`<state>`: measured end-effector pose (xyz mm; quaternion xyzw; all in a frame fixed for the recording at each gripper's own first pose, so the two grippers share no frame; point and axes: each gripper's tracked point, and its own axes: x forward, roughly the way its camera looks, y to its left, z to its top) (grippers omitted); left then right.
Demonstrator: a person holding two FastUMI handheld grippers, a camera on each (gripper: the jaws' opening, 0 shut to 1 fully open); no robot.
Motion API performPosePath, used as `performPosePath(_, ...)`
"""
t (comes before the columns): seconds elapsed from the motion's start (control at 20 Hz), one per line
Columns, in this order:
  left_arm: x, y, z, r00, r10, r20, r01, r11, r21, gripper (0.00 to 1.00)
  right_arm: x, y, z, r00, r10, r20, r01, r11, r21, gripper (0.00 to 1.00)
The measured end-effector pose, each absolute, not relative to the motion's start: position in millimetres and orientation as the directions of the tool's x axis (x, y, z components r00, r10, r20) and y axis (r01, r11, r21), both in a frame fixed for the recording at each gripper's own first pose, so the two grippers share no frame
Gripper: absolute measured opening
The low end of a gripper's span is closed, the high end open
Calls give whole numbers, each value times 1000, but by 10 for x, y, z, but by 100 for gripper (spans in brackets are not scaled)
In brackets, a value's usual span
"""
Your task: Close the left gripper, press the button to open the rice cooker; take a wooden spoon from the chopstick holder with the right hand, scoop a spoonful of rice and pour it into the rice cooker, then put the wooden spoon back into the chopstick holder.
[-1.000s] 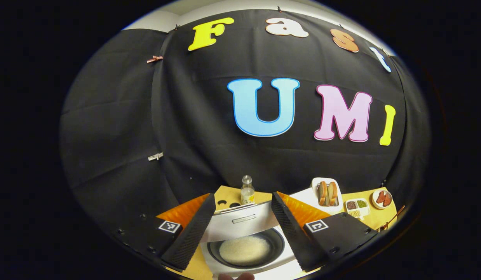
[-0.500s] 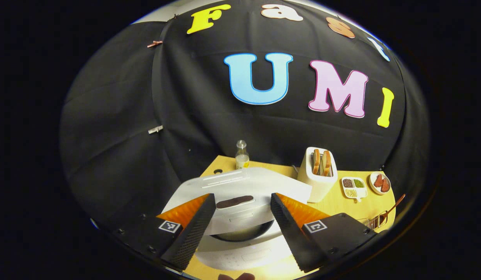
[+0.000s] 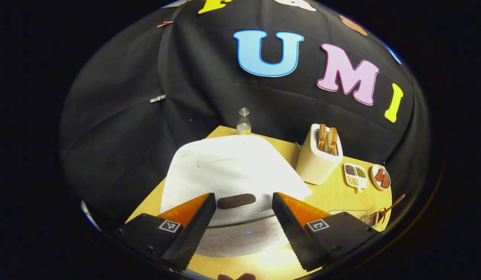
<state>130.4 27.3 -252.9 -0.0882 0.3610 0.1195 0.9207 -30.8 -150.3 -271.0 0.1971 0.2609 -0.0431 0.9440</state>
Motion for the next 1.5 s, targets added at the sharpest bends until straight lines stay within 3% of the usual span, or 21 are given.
performPosePath(0.35, 1271, 263, -2786, 683, 186, -707, -285, 958, -23, 100, -357, -1542, -2779, 853, 16, -522, 196, 917, 348, 99)
performPosePath(0.9, 1289, 254, -2833, 706, 231, -669, -334, 942, -27, 100, -339, -1431, -2841, 846, 31, -532, 188, 917, 352, 98)
performPosePath(1.5, 1274, 185, -2618, 766, 200, -611, -275, 961, -29, 99, -182, -1481, -2529, 874, 22, -486, 161, 929, 333, 98)
